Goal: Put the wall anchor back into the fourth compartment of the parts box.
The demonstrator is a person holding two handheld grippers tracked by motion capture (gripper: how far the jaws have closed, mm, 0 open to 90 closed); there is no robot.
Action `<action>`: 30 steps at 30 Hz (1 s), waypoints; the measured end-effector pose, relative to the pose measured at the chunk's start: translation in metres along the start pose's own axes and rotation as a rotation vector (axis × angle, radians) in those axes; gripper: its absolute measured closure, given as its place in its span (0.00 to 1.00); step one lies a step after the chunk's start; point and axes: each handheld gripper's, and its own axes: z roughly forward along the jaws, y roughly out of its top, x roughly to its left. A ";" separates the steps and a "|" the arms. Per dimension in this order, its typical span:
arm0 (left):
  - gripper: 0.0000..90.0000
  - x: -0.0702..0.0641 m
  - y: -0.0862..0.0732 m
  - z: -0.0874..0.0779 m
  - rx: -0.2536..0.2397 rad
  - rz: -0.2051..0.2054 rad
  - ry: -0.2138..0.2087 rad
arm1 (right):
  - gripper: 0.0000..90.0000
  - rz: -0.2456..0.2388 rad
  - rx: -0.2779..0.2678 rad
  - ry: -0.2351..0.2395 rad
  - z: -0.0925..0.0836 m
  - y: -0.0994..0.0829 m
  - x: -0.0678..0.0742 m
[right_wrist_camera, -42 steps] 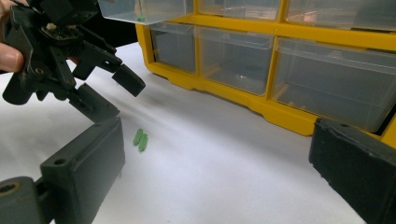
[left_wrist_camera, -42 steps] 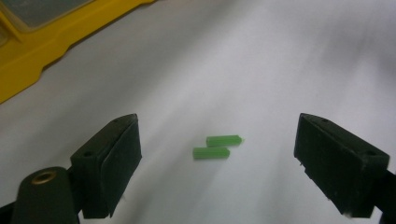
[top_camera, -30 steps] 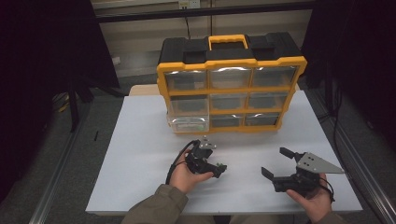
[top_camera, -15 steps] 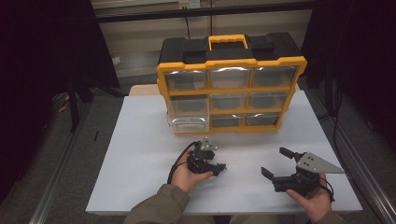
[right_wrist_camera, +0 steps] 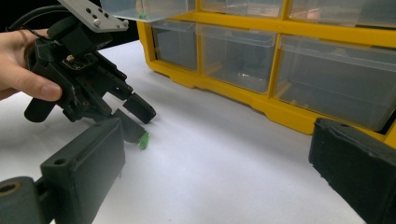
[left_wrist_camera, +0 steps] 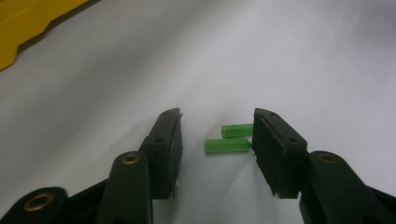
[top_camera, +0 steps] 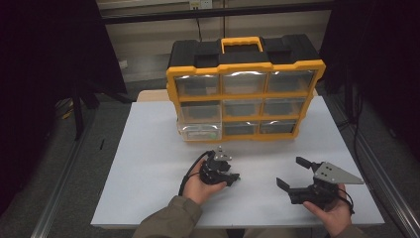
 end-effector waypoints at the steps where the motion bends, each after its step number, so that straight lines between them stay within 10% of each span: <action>1: 0.60 -0.002 0.000 0.000 0.009 0.001 0.011 | 0.04 -0.002 0.002 -0.002 0.000 0.000 0.000; 30: 0.73 0.002 0.010 -0.015 0.013 -0.072 -0.032 | 0.04 -0.002 -0.006 -0.001 -0.001 0.001 0.000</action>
